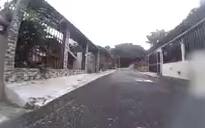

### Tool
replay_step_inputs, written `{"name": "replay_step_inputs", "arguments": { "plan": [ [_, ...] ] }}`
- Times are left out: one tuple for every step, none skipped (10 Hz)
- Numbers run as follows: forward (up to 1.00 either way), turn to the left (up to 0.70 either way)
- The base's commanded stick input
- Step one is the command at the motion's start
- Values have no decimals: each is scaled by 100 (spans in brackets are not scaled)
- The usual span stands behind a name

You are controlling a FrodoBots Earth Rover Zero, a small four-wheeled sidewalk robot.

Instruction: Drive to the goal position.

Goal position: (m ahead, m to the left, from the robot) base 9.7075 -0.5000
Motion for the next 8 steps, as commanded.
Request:
{"name": "replay_step_inputs", "arguments": {
  "plan": [
    [50,1],
    [50,1],
    [50,1],
    [50,1],
    [50,1],
    [50,-49],
    [50,-49],
    [50,-49]
  ]
}}
